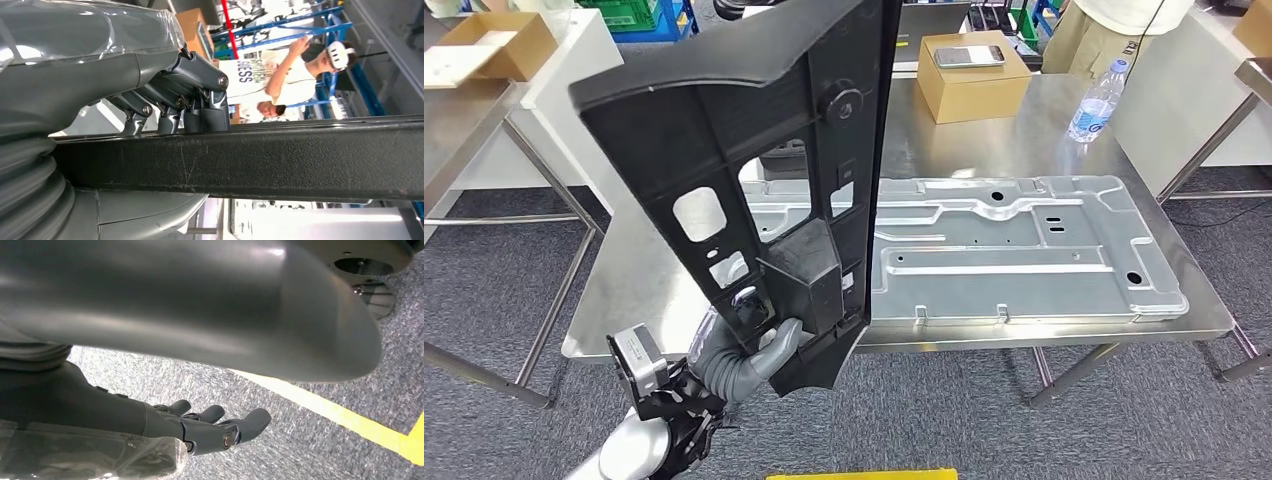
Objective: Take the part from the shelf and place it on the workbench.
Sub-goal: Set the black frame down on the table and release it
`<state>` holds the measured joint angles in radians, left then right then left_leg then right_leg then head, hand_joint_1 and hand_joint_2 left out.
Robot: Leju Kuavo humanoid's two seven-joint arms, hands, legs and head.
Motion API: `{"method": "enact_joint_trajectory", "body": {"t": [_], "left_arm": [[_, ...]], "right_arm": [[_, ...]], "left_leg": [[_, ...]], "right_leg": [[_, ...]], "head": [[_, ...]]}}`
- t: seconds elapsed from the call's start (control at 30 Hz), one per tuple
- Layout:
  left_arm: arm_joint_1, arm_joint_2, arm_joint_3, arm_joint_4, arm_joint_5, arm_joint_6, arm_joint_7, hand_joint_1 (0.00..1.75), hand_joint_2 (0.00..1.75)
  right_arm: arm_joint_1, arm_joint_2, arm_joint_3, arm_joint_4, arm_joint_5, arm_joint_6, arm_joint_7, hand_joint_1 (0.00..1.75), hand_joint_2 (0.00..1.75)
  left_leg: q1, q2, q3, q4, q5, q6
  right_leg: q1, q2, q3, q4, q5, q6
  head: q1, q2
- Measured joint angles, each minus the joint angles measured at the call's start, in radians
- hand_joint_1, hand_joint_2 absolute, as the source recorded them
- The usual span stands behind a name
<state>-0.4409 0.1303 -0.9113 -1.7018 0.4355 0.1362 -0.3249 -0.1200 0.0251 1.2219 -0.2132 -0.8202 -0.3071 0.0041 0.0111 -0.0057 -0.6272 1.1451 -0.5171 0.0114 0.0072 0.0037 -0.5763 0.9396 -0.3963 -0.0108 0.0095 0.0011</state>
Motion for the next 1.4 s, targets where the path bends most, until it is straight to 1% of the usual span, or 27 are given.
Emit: {"method": "enact_joint_trajectory", "body": {"t": [0.03,0.1,0.17,0.23,0.3,0.37,0.4,0.43,0.47,0.53,0.6,0.63,0.7,0.77,0.8,0.87,0.9,0.93,0.97,1.0,1.07,1.1,1.17,1.23,1.27,1.33,1.4], "left_arm": [[-0.005,-0.001,0.000,0.000,-0.005,0.000,-0.004,1.75,1.75],[-0.017,-0.007,-0.002,0.001,-0.019,0.000,-0.018,1.75,1.75],[-0.027,-0.018,-0.006,0.003,-0.039,0.005,-0.034,1.75,1.75],[-0.039,-0.032,-0.011,0.008,-0.065,0.014,-0.047,1.75,1.75],[-0.057,-0.050,-0.017,0.016,-0.086,0.019,-0.054,1.75,1.75],[-0.071,-0.066,-0.024,0.027,-0.099,0.020,-0.057,1.75,1.75],[-0.075,-0.073,-0.028,0.035,-0.103,0.020,-0.058,1.75,1.75],[-0.078,-0.080,-0.031,0.043,-0.106,0.020,-0.058,1.75,1.75],[-0.081,-0.086,-0.035,0.050,-0.107,0.020,-0.058,1.75,1.75],[-0.090,-0.099,-0.043,0.062,-0.108,0.020,-0.060,1.75,1.75],[-0.099,-0.108,-0.049,0.071,-0.108,0.020,-0.061,1.75,1.75],[-0.102,-0.111,-0.051,0.075,-0.108,0.020,-0.063,1.75,1.75],[-0.105,-0.115,-0.058,0.083,-0.108,0.020,-0.064,1.75,1.75],[-0.109,-0.116,-0.064,0.090,-0.108,0.020,-0.066,1.75,1.75],[-0.110,-0.117,-0.067,0.093,-0.108,0.020,-0.067,1.75,1.75],[-0.112,-0.118,-0.072,0.099,-0.110,0.022,-0.069,1.75,1.75],[-0.112,-0.118,-0.075,0.103,-0.114,0.024,-0.070,1.75,1.75],[-0.111,-0.118,-0.078,0.107,-0.119,0.027,-0.070,1.75,1.75],[-0.111,-0.119,-0.080,0.111,-0.125,0.030,-0.070,1.75,1.75],[-0.112,-0.120,-0.083,0.115,-0.132,0.034,-0.070,1.75,1.75],[-0.115,-0.124,-0.086,0.120,-0.141,0.039,-0.071,1.75,1.75],[-0.118,-0.128,-0.087,0.122,-0.143,0.042,-0.071,1.75,1.75],[-0.123,-0.134,-0.091,0.127,-0.146,0.047,-0.073,1.75,1.75],[-0.125,-0.137,-0.096,0.132,-0.155,0.055,-0.074,1.75,1.75],[-0.127,-0.139,-0.098,0.135,-0.162,0.059,-0.074,1.75,1.75],[-0.131,-0.147,-0.101,0.141,-0.178,0.072,-0.073,1.75,1.75],[-0.133,-0.152,-0.104,0.149,-0.190,0.081,-0.073,1.75,1.75]], "right_arm": [[0.000,0.000,0.000,0.000,0.002,0.000,0.000,0.00,0.00],[-0.001,0.001,0.001,0.000,0.007,0.000,0.000,0.00,0.00],[-0.001,0.001,0.003,0.000,0.013,0.000,0.000,0.00,0.00],[-0.002,0.002,0.005,0.000,0.020,0.000,-0.001,0.00,0.00],[-0.002,0.002,0.006,0.000,0.027,0.000,-0.002,0.00,0.00],[-0.002,0.002,0.007,0.000,0.031,0.000,-0.003,0.00,0.00],[-0.001,0.002,0.007,0.000,0.033,0.000,-0.003,0.00,0.00],[-0.001,0.002,0.007,0.000,0.033,0.000,-0.004,0.00,0.00],[-0.001,0.002,0.007,0.000,0.034,0.000,-0.005,0.00,0.00],[-0.001,0.002,0.007,0.000,0.035,0.000,-0.006,0.00,0.00],[-0.003,0.004,0.008,0.000,0.035,0.001,-0.006,0.00,0.00],[-0.004,0.005,0.008,0.000,0.036,0.002,-0.005,0.00,0.00],[-0.004,0.006,0.010,0.000,0.036,0.005,-0.002,0.00,0.00],[-0.003,0.006,0.014,0.000,0.037,0.007,0.000,0.00,0.00],[-0.004,0.006,0.016,0.000,0.038,0.007,0.000,0.00,0.00],[-0.004,0.006,0.018,0.000,0.041,0.008,0.002,0.00,0.00],[-0.004,0.006,0.020,0.000,0.043,0.008,0.005,0.00,0.00],[-0.003,0.005,0.021,0.000,0.044,0.008,0.007,0.00,0.00],[-0.003,0.005,0.023,0.000,0.045,0.008,0.008,0.00,0.00],[-0.003,0.005,0.024,0.000,0.046,0.008,0.009,0.00,0.00],[-0.004,0.006,0.025,0.000,0.048,0.008,0.008,0.00,0.00],[-0.004,0.007,0.027,0.000,0.049,0.008,0.007,0.00,0.00],[-0.004,0.008,0.029,0.000,0.052,0.008,0.005,0.00,0.00],[-0.004,0.007,0.031,0.000,0.054,0.008,0.004,0.00,0.00],[-0.004,0.007,0.031,0.000,0.054,0.008,0.003,0.00,0.00],[-0.004,0.006,0.032,0.000,0.055,0.009,0.004,0.00,0.00],[-0.003,0.006,0.032,0.000,0.056,0.011,0.008,0.00,0.00]], "left_leg": [[0.000,0.000,0.030,-0.079,0.040,0.002],[-0.006,0.001,0.069,-0.180,0.080,0.014],[-0.011,0.000,0.074,-0.194,0.085,0.029],[-0.005,0.001,0.079,-0.200,0.101,0.042],[0.001,0.003,0.083,-0.205,0.106,0.050],[0.001,0.004,0.082,-0.205,0.105,0.052],[0.001,0.004,0.082,-0.204,0.105,0.052],[0.001,0.004,0.082,-0.204,0.104,0.051],[0.002,0.003,0.083,-0.203,0.104,0.050],[0.004,0.002,0.086,-0.202,0.099,0.043],[0.001,0.000,0.087,-0.199,0.094,0.033],[-0.002,0.000,0.087,-0.199,0.092,0.028],[-0.001,0.000,0.088,-0.201,0.091,0.018],[0.004,0.001,0.077,-0.177,0.072,0.008],[0.005,0.001,0.058,-0.135,0.046,0.005],[0.005,0.001,-0.013,0.013,-0.022,0.001],[0.004,0.001,-0.048,0.083,-0.045,0.001],[0.003,0.001,-0.069,0.121,-0.051,0.003],[0.002,0.001,-0.067,0.114,-0.036,0.006],[-0.001,0.001,-0.045,0.063,-0.005,0.012],[-0.009,0.003,0.031,-0.095,0.064,0.032],[-0.013,0.004,0.059,-0.153,0.085,0.039],[-0.019,0.006,0.076,-0.192,0.092,0.045],[-0.015,0.005,0.078,-0.200,0.098,0.047],[-0.011,0.005,0.081,-0.205,0.101,0.049],[-0.005,0.007,0.086,-0.211,0.105,0.053],[-0.004,0.007,0.086,-0.211,0.104,0.054]], "right_leg": [[0.000,0.001,0.003,0.000,-0.002,0.003],[0.002,0.001,0.004,0.001,-0.004,0.012],[0.002,0.001,0.000,0.002,-0.004,0.024],[0.001,0.001,-0.003,0.012,-0.014,0.035],[-0.003,0.001,-0.037,0.089,-0.063,0.046],[-0.010,0.001,-0.105,0.237,-0.131,0.057],[-0.014,0.001,-0.135,0.295,-0.149,0.062],[-0.017,0.001,-0.148,0.317,-0.147,0.065],[-0.021,0.001,-0.139,0.295,-0.126,0.068],[-0.029,0.000,-0.068,0.148,-0.056,0.074],[-0.030,0.003,-0.009,0.030,-0.016,0.073],[-0.029,0.005,0.000,0.011,-0.015,0.070],[-0.025,0.007,-0.002,0.013,-0.016,0.056],[-0.025,0.008,-0.002,0.011,-0.015,0.042],[-0.025,0.007,-0.001,0.010,-0.014,0.036],[-0.023,0.007,-0.001,0.011,-0.015,0.029],[-0.020,0.007,-0.001,0.011,-0.016,0.028],[-0.018,0.007,0.000,0.011,-0.017,0.026],[-0.015,0.008,0.002,0.011,-0.017,0.025],[-0.012,0.009,0.004,0.011,-0.018,0.025],[-0.005,0.011,0.008,0.012,-0.020,0.025],[-0.003,0.011,0.008,0.012,-0.021,0.026],[-0.002,0.008,0.006,0.012,-0.021,0.032],[-0.004,0.006,0.006,0.014,-0.024,0.040],[-0.005,0.006,0.002,0.027,-0.036,0.045],[-0.009,0.005,-0.039,0.121,-0.092,0.055],[-0.016,0.005,-0.107,0.264,-0.154,0.066]], "head": [[0.000,0.000],[0.000,0.000],[0.000,0.000],[0.001,0.000],[0.004,0.000],[0.006,0.000],[0.006,0.000],[0.006,0.000],[0.006,0.000],[0.007,0.000],[0.006,0.000],[0.005,0.000],[0.004,0.000],[0.002,0.000],[0.002,0.000],[0.000,0.000],[0.000,0.000],[-0.001,0.000],[-0.001,0.000],[-0.001,0.000],[-0.001,0.000],[-0.001,0.000],[-0.001,0.000],[-0.001,0.000],[0.000,0.000],[0.002,0.000],[0.004,0.000]]}}
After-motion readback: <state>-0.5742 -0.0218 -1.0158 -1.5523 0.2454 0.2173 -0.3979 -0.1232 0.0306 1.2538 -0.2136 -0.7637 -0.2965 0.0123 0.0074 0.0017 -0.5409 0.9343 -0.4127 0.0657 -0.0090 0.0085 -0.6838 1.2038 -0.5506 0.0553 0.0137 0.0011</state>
